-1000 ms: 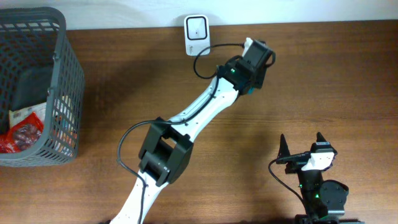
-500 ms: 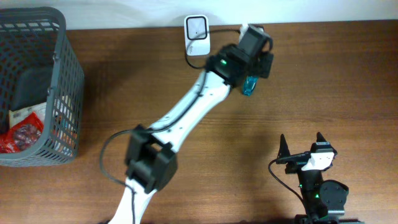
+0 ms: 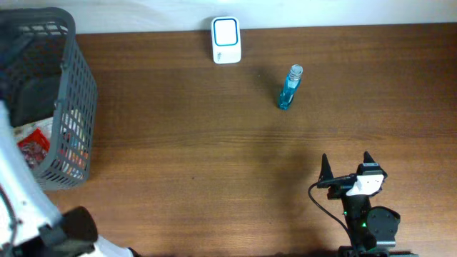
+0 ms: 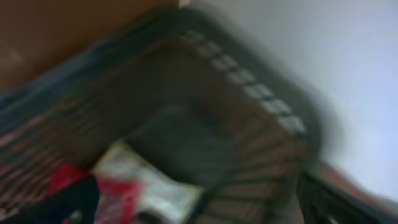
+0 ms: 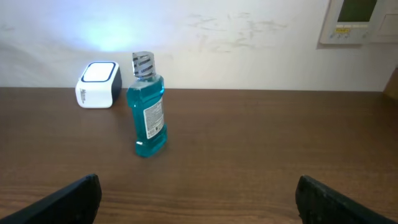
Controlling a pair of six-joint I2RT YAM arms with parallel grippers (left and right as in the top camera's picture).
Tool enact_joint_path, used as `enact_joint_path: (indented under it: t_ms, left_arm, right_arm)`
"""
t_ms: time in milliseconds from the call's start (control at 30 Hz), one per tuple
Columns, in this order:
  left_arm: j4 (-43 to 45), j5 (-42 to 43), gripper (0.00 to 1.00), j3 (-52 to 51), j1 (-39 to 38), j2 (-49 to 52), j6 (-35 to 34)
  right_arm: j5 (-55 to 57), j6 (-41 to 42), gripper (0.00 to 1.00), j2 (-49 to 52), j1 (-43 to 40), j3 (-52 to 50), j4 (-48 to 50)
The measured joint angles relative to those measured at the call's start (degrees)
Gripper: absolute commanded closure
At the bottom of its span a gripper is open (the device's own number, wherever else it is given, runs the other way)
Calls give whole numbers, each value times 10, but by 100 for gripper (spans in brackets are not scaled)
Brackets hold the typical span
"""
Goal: Scan the item barcode
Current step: 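Reach the left gripper into the basket and grasp the red snack bag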
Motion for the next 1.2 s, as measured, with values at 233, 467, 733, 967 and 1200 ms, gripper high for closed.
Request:
enact_joint_path:
  t_ms: [233, 467, 733, 967, 1200]
  left_arm:
    - [-87, -25, 1, -4, 35, 141, -87]
    - [-154, -75, 1, -7, 24, 233, -270]
    - [-152, -116, 1, -31, 41, 263, -376]
    - [-153, -124, 12, -35, 89, 294, -382]
    - [-149, -124, 64, -36, 87, 345, -386]
  right_arm:
    - [0, 0, 2, 0, 0, 0, 0]
    - [0, 0, 2, 0, 0, 0, 0]
    - [0, 0, 2, 0, 0, 0, 0]
    - [0, 0, 2, 0, 0, 0, 0]
    - [0, 0, 2, 0, 0, 0, 0]
